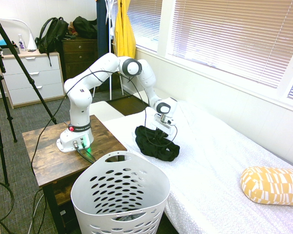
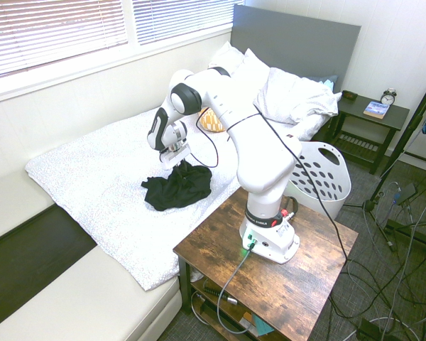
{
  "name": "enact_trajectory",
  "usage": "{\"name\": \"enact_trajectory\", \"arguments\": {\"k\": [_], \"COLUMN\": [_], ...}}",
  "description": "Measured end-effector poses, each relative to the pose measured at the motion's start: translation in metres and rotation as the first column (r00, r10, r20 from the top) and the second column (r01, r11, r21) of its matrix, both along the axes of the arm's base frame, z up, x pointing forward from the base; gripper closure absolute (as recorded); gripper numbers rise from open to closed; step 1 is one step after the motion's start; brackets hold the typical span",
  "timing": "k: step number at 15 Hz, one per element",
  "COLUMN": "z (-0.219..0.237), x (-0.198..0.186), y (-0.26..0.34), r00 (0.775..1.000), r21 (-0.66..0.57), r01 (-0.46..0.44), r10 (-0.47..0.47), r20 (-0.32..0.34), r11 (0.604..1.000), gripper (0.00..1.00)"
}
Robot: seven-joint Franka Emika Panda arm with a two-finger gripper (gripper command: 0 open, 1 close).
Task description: Put my clothes in the laundry bag
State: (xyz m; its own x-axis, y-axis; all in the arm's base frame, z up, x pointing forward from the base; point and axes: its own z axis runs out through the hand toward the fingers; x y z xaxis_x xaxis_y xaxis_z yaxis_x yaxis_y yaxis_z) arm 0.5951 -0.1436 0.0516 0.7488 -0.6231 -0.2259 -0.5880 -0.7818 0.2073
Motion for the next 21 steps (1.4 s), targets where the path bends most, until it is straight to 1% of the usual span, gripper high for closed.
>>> {"name": "enact_trajectory", "arguments": {"k": [5,8,11,14,16,18,21], "z": [0.001,0.005,0.03,0.075,0.117,0.167,0.23], "x": [-0.001,0.001,0.009,0.017,0.021,0.026,0.03], "y": [-0.006,-0.007,-0.005,-0.006,-0.004,-0.008,-0.024], "r00": [1.0,0.999,0.997,0.995,0.99,0.982,0.969], "r21": [0.002,0.015,0.039,0.094,0.176,0.263,0.314], "r01": [0.014,0.041,0.064,0.099,0.14,0.188,0.242], "r10": [-0.014,-0.041,-0.065,-0.101,-0.139,-0.177,-0.214], "r20": [0.004,0.016,0.031,0.024,-0.015,-0.066,-0.121], "r11": [1.0,0.999,0.997,0.991,0.975,0.946,0.918], "gripper": [1.0,1.0,1.0,1.0,1.0,1.0,1.0]}}
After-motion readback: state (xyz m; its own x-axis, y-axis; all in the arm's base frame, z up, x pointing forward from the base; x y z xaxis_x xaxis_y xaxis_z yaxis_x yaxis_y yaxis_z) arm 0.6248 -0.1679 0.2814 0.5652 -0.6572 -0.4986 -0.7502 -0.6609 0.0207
